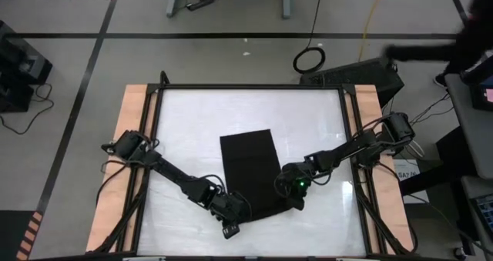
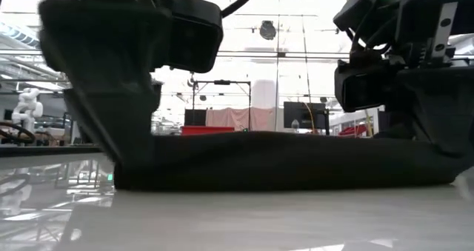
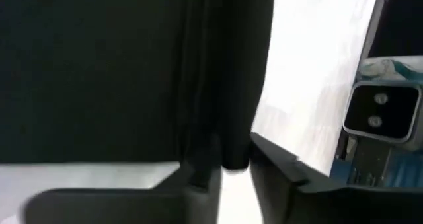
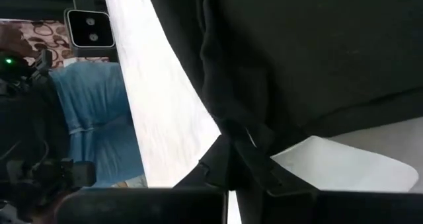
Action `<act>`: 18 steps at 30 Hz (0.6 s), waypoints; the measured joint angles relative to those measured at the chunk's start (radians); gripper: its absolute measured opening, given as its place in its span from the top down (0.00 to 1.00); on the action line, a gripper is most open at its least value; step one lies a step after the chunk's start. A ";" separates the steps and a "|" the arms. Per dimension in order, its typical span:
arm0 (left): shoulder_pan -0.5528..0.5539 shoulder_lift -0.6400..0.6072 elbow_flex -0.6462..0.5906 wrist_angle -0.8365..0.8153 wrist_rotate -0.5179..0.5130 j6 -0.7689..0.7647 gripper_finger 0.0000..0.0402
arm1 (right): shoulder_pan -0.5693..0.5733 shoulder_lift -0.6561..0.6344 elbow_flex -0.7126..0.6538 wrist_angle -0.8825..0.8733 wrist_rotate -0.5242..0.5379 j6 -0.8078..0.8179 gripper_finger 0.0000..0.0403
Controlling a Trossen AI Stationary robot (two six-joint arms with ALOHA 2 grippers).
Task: Roll towel
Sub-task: Roll the towel
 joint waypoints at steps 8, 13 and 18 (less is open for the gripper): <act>-0.009 -0.042 0.000 0.027 0.001 0.032 0.48 | -0.010 0.000 0.001 0.001 0.000 0.023 0.99; -0.009 -0.103 0.025 0.029 -0.140 0.151 0.44 | -0.033 0.000 0.001 0.004 -0.023 0.025 0.99; -0.010 -0.097 0.086 0.025 -0.264 0.315 0.44 | -0.058 -0.001 0.001 0.010 -0.051 0.025 0.99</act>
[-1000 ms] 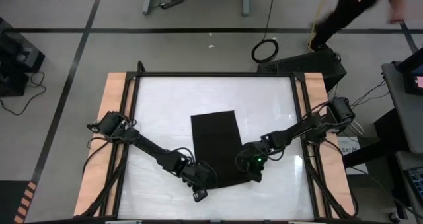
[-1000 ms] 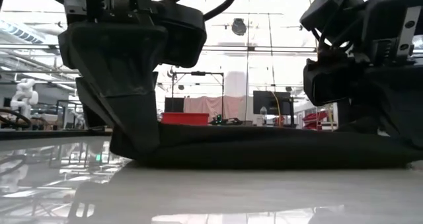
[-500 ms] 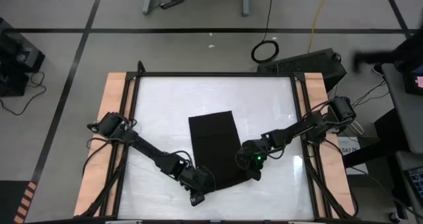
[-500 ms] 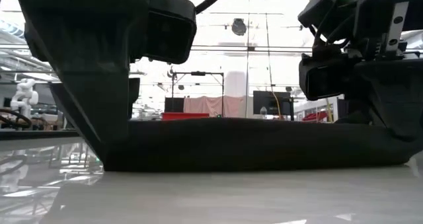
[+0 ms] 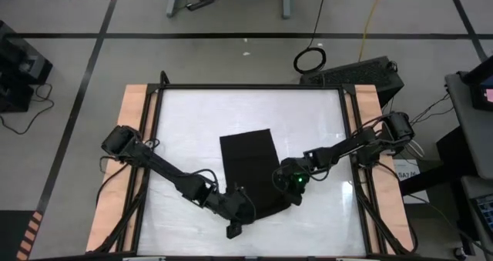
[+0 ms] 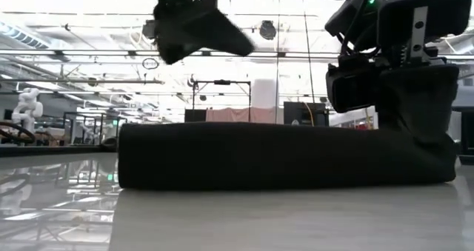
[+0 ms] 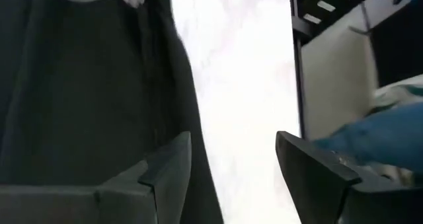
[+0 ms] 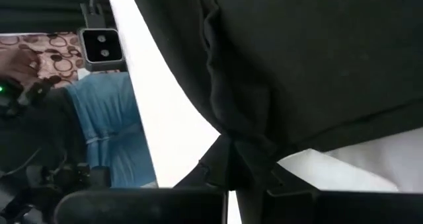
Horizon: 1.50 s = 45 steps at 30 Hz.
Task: Roll towel
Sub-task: Roll the towel
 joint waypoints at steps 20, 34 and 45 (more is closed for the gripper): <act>0.075 0.164 0.026 -0.031 0.069 0.021 0.44 | -0.068 0.000 0.002 0.022 -0.046 -0.003 0.99; 0.110 0.187 0.027 -0.025 0.113 0.102 0.57 | -0.067 0.000 0.002 -0.060 -0.049 -0.057 0.99; 0.121 0.187 0.026 -0.057 0.147 0.155 0.81 | -0.067 -0.004 0.002 -0.077 -0.046 -0.172 0.93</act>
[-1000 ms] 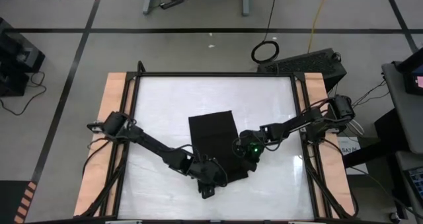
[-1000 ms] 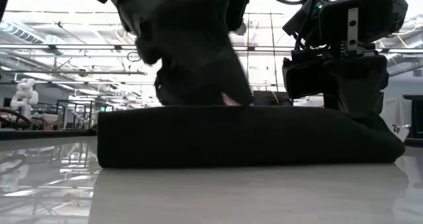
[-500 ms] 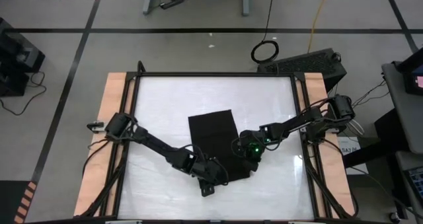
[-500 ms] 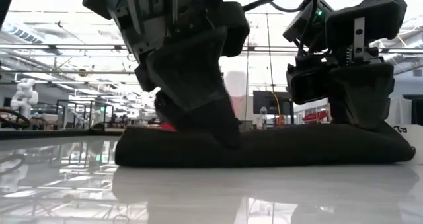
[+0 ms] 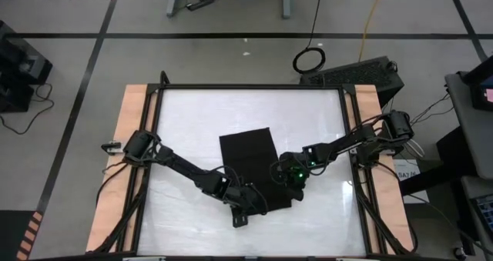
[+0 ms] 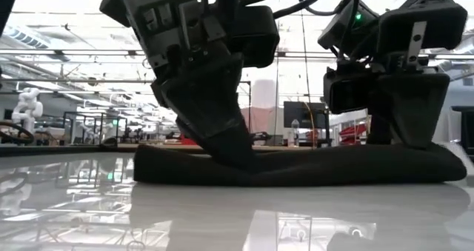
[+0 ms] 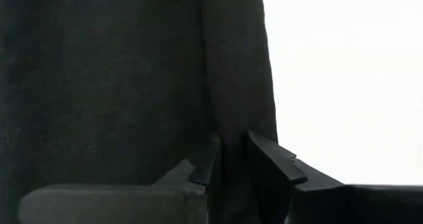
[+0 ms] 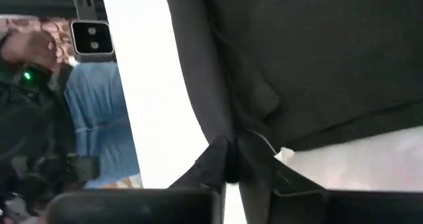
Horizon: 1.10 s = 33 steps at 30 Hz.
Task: Roll towel
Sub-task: Roll the towel
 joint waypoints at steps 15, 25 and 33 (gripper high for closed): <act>0.003 0.000 0.001 -0.043 0.006 0.000 0.83 | 0.103 -0.281 -0.001 -0.134 0.251 -0.431 0.51; 0.031 0.000 0.001 -0.046 0.036 -0.001 0.83 | 0.350 -0.251 -0.001 -0.112 0.707 -0.608 0.50; 0.043 0.000 0.000 -0.046 0.064 -0.001 0.83 | 0.370 -0.163 -0.001 -0.050 0.733 -0.615 0.50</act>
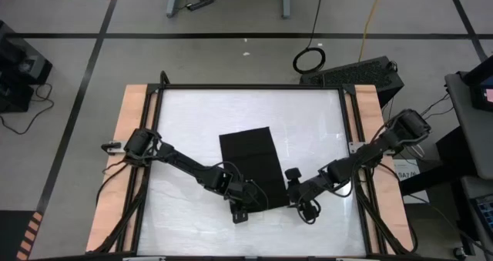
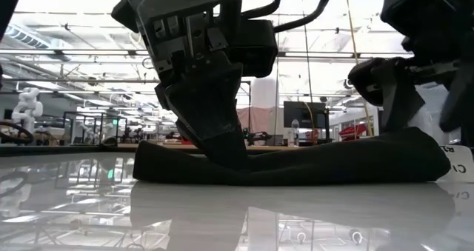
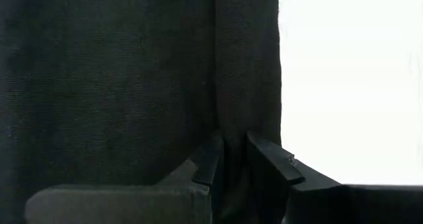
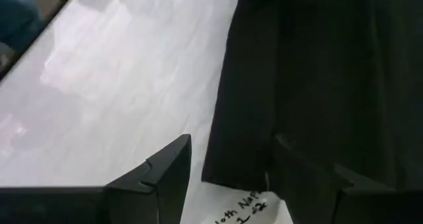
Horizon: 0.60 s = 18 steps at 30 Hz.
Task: Roll towel
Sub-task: Roll the towel
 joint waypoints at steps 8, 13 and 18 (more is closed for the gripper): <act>0.000 0.000 0.000 -0.006 0.011 -0.001 0.83 | 0.002 0.097 0.000 0.016 0.034 -0.001 0.50; 0.001 0.000 0.000 -0.007 0.011 -0.001 0.83 | -0.002 0.157 0.002 0.051 0.034 0.020 0.50; 0.001 0.000 0.000 -0.010 0.022 -0.001 0.83 | -0.002 0.145 0.001 0.053 0.056 0.062 0.50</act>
